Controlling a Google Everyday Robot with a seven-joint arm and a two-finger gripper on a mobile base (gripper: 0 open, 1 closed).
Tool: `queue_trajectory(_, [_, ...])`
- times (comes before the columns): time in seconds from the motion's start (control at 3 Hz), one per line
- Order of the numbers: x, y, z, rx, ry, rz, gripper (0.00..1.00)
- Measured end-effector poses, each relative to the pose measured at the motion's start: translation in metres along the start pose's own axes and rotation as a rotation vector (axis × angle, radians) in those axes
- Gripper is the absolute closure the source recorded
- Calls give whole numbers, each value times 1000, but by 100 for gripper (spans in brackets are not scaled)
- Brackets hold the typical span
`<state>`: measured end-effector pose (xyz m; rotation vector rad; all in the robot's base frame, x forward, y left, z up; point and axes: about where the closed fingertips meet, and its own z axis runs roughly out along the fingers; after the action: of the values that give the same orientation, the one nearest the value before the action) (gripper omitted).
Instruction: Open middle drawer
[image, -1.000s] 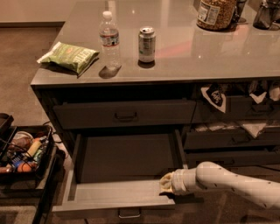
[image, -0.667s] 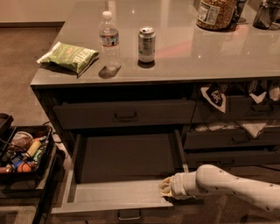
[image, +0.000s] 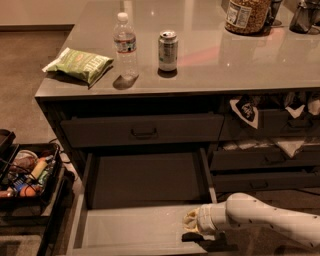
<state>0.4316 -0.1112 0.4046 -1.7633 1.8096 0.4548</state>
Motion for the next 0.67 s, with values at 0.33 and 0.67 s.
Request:
queue_trajectory(0.33, [-11,-40,-4,23,-10,-43,100])
queue_trajectory(0.67, [-38,-105,-21,59,-42,-104,100])
